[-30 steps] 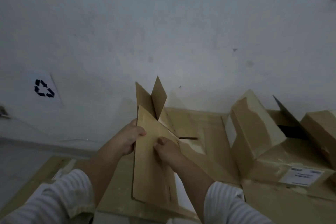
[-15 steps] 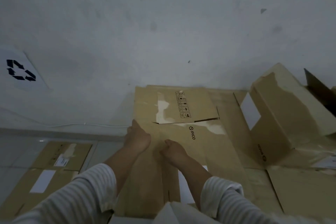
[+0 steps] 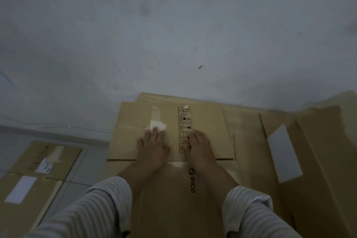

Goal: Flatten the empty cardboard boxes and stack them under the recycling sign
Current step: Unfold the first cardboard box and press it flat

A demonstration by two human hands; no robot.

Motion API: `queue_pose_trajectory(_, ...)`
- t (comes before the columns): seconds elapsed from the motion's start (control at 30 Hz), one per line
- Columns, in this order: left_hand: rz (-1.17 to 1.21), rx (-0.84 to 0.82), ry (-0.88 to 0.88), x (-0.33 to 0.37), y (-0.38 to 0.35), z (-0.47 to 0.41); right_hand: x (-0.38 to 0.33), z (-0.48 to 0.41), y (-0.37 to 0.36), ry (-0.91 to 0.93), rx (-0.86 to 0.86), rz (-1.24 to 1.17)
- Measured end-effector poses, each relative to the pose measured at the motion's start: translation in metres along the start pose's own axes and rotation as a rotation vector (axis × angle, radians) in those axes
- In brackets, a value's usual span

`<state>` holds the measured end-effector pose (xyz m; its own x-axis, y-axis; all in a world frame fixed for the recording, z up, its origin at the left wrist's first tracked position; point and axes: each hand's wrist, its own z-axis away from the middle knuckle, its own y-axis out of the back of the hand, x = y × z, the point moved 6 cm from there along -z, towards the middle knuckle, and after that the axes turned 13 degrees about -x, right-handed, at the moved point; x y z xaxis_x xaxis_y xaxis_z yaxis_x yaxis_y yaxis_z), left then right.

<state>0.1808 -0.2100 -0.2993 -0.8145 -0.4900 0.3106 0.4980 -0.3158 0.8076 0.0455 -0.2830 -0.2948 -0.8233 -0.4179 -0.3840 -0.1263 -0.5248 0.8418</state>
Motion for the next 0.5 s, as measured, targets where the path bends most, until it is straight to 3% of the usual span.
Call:
queue_pose_trajectory(0.2,-0.119,0.155,0.046,-0.003,-0.002,-0.019,0.010,-0.029,-0.001,-0.011,0.045,0.148)
queue_pose_trajectory(0.5,-0.126,0.171,0.045,-0.007,-0.003,-0.023,0.008,-0.035,-0.006,-0.029,0.027,0.209)
